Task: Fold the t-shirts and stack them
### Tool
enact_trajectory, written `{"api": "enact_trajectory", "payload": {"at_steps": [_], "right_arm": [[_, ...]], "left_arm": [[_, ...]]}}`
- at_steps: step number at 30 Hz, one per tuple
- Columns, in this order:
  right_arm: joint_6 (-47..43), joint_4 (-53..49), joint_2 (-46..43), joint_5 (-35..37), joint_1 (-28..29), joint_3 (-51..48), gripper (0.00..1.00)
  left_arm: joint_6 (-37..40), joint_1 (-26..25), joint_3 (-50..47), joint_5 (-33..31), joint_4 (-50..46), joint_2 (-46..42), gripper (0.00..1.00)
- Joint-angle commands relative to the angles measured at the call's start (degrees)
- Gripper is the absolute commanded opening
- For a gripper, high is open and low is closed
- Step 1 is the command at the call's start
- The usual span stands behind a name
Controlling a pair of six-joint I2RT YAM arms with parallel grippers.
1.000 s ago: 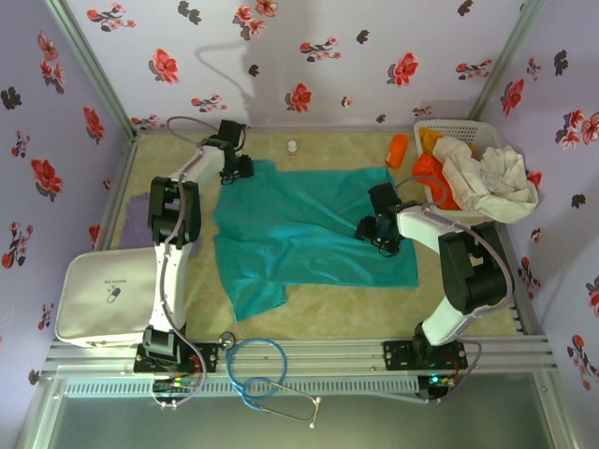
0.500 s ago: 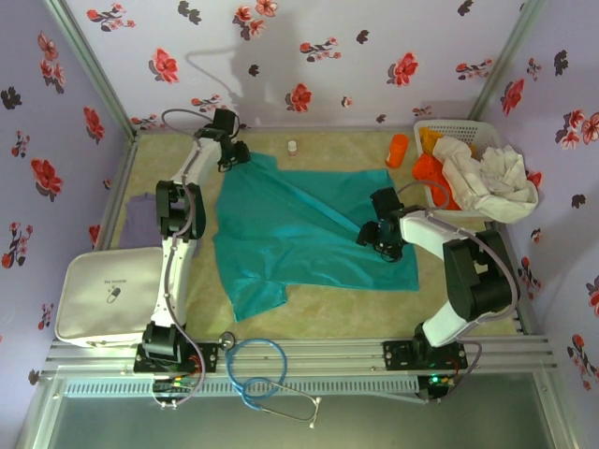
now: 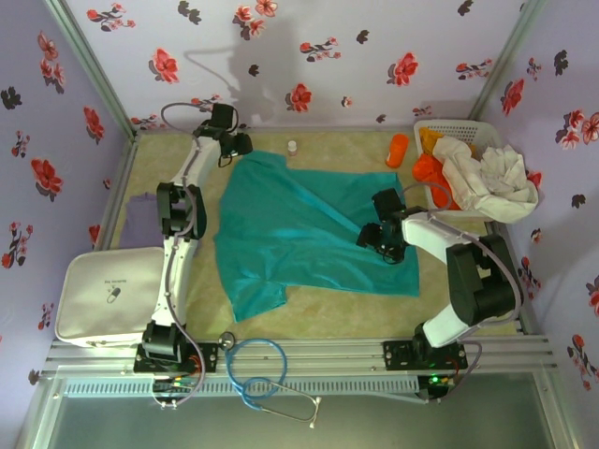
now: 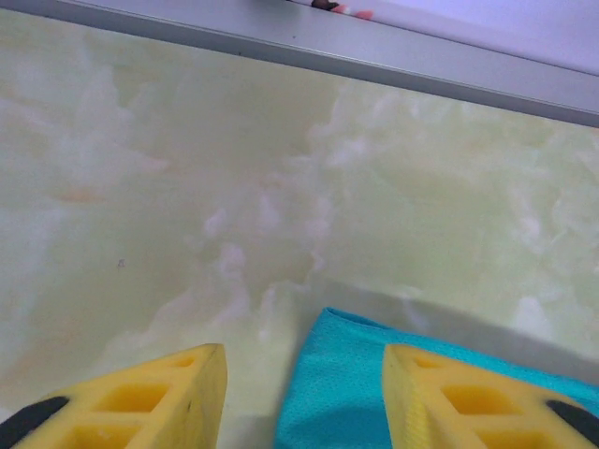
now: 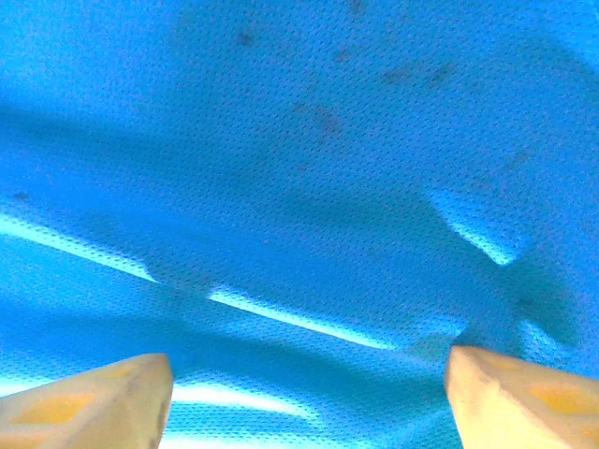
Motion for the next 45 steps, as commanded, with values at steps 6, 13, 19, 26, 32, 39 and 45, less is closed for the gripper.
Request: {"api": "enact_trajectory", "payload": {"at_steps": [6,13,19,26,32,39,45], "right_arm": [[-2.1,-0.2,-3.3,-0.1,-0.3,1.2,0.88],[-3.3,1.2,-3.0,-1.2,-0.3,1.6,0.99],[-3.1,2.9,2.0,-3.3,-0.2,3.3,0.99],[-1.8,4.5,7.9,-4.4,-0.1,5.2,0.99],[-2.2,4.6,11.7,-2.7,-0.2,7.8,0.99],[-2.8,3.7,15.3,-2.5,-0.3,14.0,0.99],[-3.7,2.3,9.5,-1.5,-0.3,13.8,0.98]], "left_arm": [[0.1,-1.2,-29.0,1.1,6.9,-24.3,0.49],[-3.8,-4.3,-57.5,1.2,12.5,-42.4,0.49],[-5.9,-9.8,-68.8,1.4,12.6,-47.6,0.5],[-6.5,-10.8,-70.8,1.2,12.2,-43.2,0.5],[-5.0,-8.5,-66.4,1.1,11.8,-37.8,0.49],[-2.0,-6.4,-55.2,1.2,6.1,-31.1,0.48],[-0.4,-6.2,-54.9,0.9,3.0,-37.9,0.48]]}}
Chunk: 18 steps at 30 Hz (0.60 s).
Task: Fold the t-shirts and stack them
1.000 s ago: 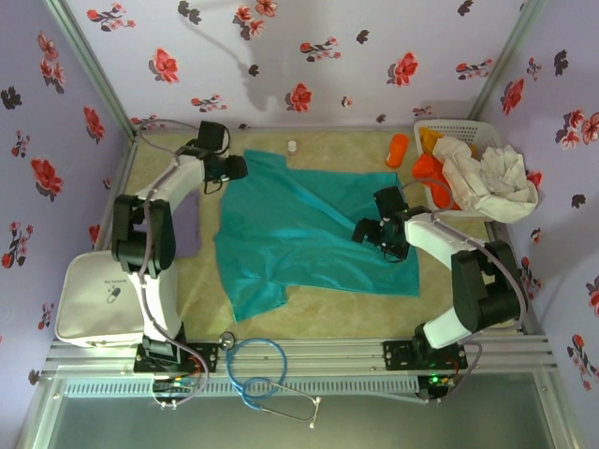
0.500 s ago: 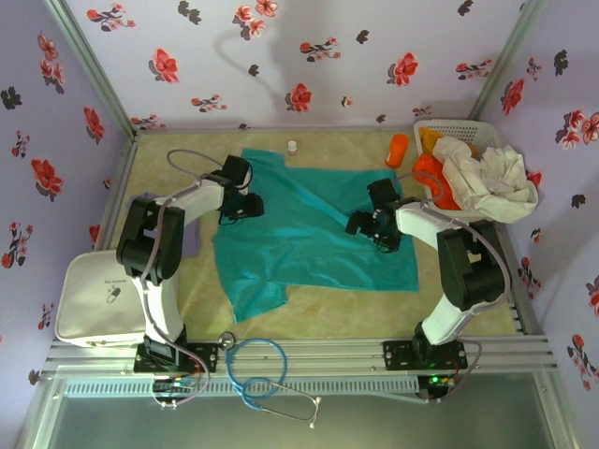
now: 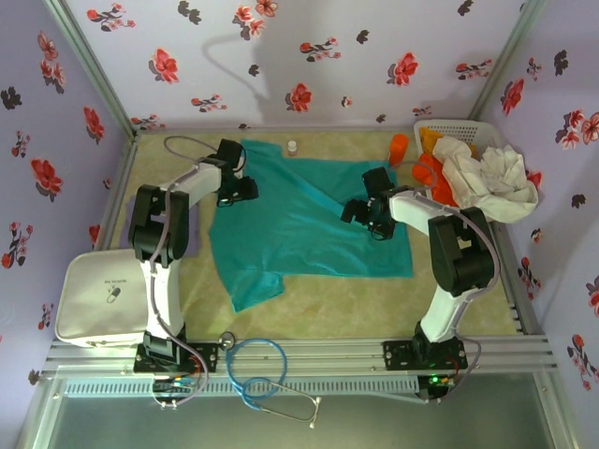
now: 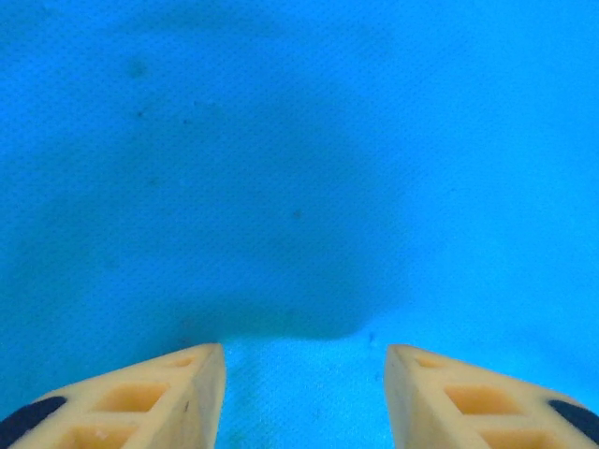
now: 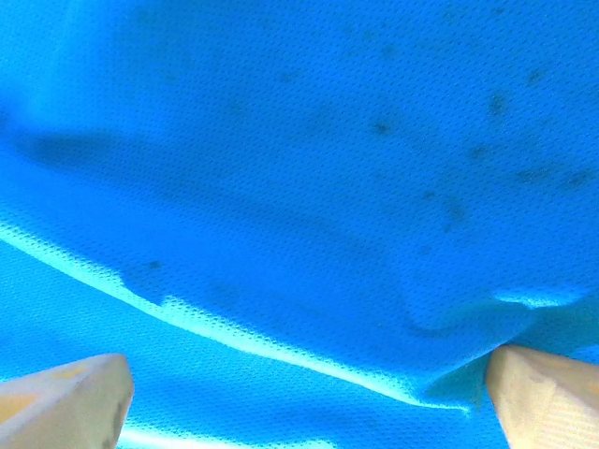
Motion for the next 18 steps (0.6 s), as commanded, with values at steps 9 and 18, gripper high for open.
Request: {"api": "enact_trajectory", "payload": {"at_steps": [9,18], "right_arm": [[2.7,-8.8,-14.4,4.3,-0.8,-6.2,0.94],[5.1,-14.8,-23.4,5.1,-5.2,-13.2,0.9]], "left_arm": [[1.3,-0.5,-12.3,0.8,-8.4,-20.3,0.49],[-4.7,-2.5,-29.8,4.0,-12.3,-36.8,0.52]]}}
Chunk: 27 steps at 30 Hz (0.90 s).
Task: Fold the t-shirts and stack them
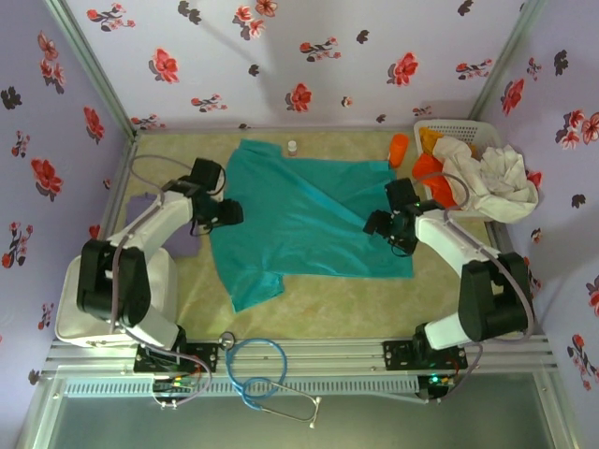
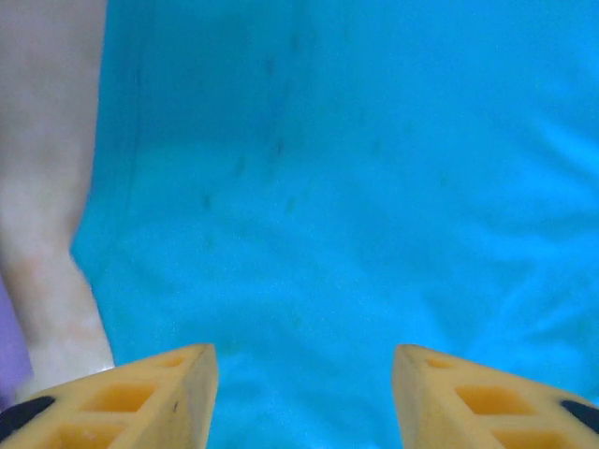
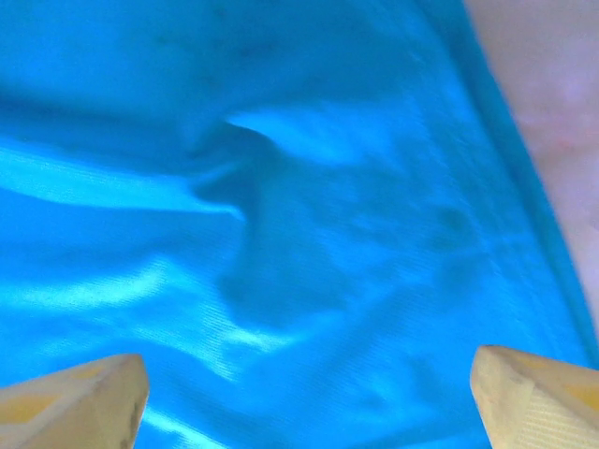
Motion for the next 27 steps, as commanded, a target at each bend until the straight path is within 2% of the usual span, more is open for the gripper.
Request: {"api": "enact_trajectory", "payload": {"at_steps": [1,5,11,15,23,27], "right_arm": [[0.9,-4.3,-3.6,1.6,-1.3,-2.4,0.9],[1.0,-5.9,-6.3,2.4,-2.6,-4.9,0.9],[3.8,-6.8,-9.9,3.3,-5.4,-8.8,0.8],[4.6,-6.1,-11.4,2.3,-6.9,-10.9,0.77],[4.5,-6.3,-10.6,2.1,-8.0,-11.8,0.75],[5.0,-4.4,-9.9,1.5,-8.2,-13.1,0.73]], "left_arm": [[-3.4,-2.4,-5.4,2.1,-4.6,-5.5,0.53],[-8.4,-5.8,-11.6,2.1,-8.4,-12.7,0.54],[-20.2,-15.4,-19.4,1.7,-10.9,-23.5,0.55],[-27.3,-23.2,-24.5,-3.8,-11.2,-28.7,0.52],[-36.8,-34.4,-30.8,-8.6,-8.5,-29.1,0.5],[-38.9,-35.7,-33.6,-8.5,-2.4,-26.7,0.5]]}}
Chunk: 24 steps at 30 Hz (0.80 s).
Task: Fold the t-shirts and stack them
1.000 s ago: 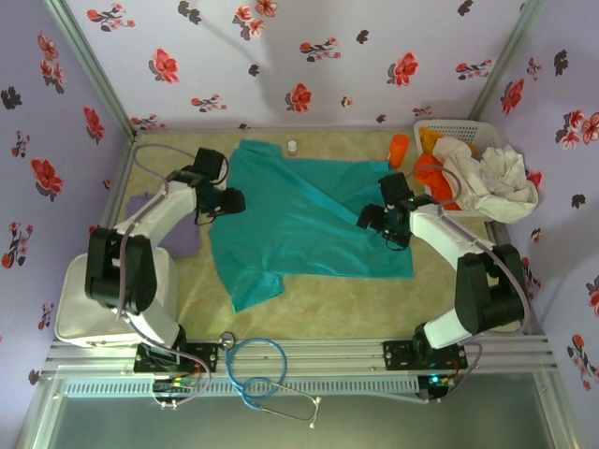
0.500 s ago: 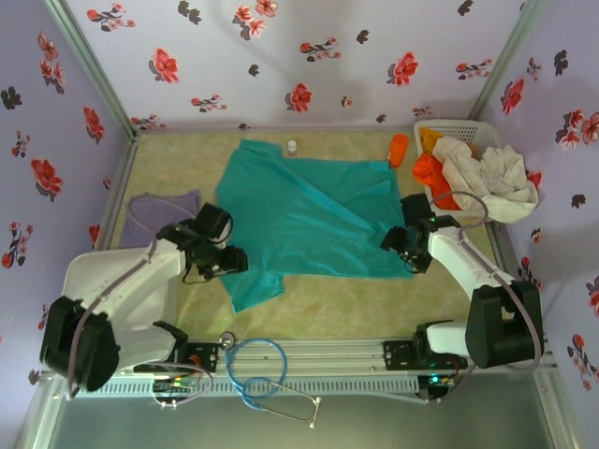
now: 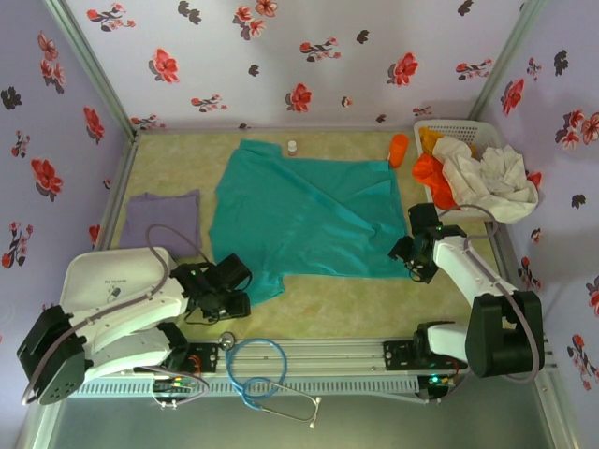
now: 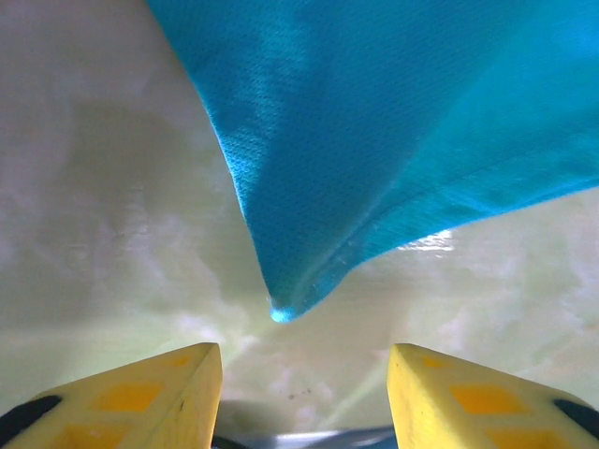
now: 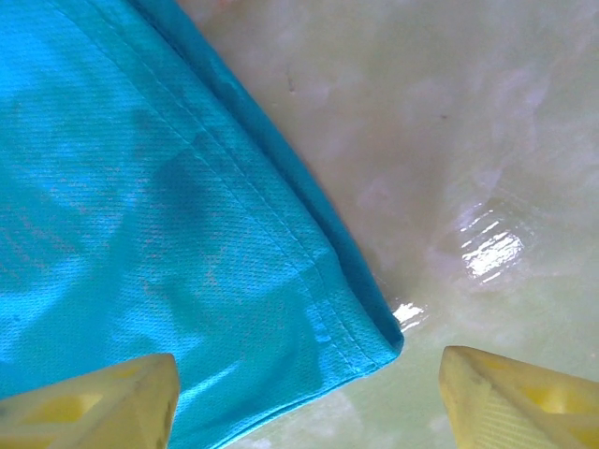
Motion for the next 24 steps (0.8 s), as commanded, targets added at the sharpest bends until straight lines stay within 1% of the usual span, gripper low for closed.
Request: {"api": "enact_trajectory", "payload": {"at_steps": [1,8,14,17,22,24], "right_arm": [[1.2,0.7,1.0,-0.1,-0.5,-1.3,0.73],[1.1,1.6,2.2,-0.9,-0.6,-2.5,0.69],[1.2,3.3,5.1,-2.0,-0.6,-2.8,0.67],[1.3,4.6,6.4,-2.9,-0.6,-3.4,0.63],[1.3,6.2,7.4,-4.1,-0.6,-3.6,0.52],[1.2,6.6,7.9,-4.5,-0.6,-3.4,0.48]], "left_arm": [[-4.5,-0.7,-1.9,-2.7,4.9,1.7,0.5],[-4.8,-0.6,-2.3,-4.4,8.2,3.7,0.48],[-4.5,-0.7,-2.5,-4.2,9.5,6.1,0.46],[-4.4,-0.7,-2.4,-4.4,9.5,6.2,0.45],[-3.6,-0.7,-1.9,-5.2,9.5,6.3,0.43],[-3.4,-0.7,-1.6,-5.4,9.6,6.5,0.4]]}}
